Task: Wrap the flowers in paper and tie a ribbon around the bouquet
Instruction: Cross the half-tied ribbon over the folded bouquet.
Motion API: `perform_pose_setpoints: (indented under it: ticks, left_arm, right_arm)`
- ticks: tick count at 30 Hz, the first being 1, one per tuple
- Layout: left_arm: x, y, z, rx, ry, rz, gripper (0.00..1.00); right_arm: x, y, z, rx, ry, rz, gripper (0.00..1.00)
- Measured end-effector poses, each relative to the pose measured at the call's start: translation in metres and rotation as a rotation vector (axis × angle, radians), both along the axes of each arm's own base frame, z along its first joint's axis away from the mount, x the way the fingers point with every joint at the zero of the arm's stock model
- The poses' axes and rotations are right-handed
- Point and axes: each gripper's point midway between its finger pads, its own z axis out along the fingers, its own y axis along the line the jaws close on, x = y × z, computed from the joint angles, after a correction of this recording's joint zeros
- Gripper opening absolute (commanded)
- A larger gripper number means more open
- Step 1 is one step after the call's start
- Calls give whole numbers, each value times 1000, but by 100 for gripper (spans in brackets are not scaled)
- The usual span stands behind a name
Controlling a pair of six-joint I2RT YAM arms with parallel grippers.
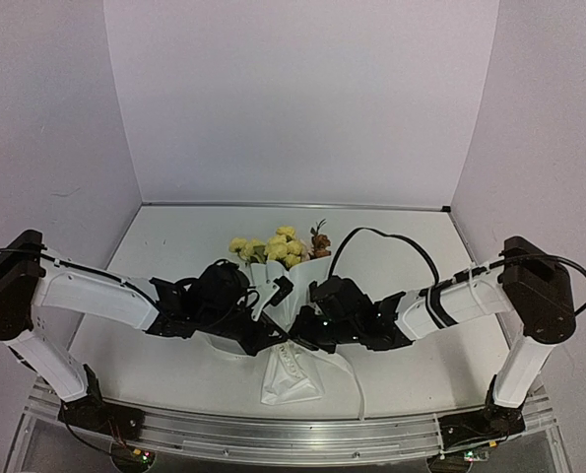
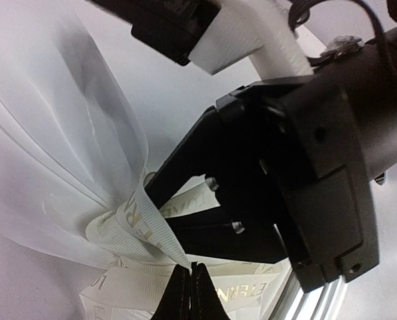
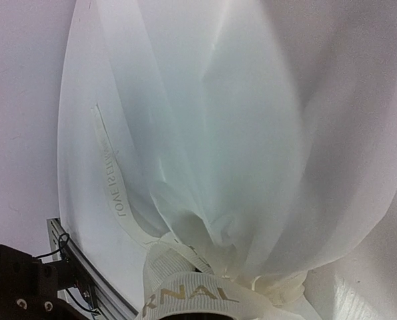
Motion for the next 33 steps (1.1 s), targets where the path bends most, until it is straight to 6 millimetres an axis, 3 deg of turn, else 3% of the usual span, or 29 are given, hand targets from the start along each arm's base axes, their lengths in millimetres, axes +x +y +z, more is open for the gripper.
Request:
perform_pose_setpoints:
  ticks: [5,11,21,26,30,33]
  left_arm:
    - [-2,1,-14,30,25,-3,20]
    - [-1,0,-15,29,35,7,37]
    - [3,0,21,-61,-8,34,52]
    - [7,4,35,-98,-30,65,51]
    - [23,16,41,-106,-38,155,34]
    - [46,31,40,-100,-30,255,25]
  right_arm:
    - [0,-2,-2,27,-27,-3,0]
    - [-1,-5,-5,46,-62,-5,0]
    - [2,0,4,81,-102,0,0]
    - [2,-1,4,79,-106,-1,0]
    - [2,-1,4,79,-107,-2,0]
    - [2,-1,4,81,-109,-2,0]
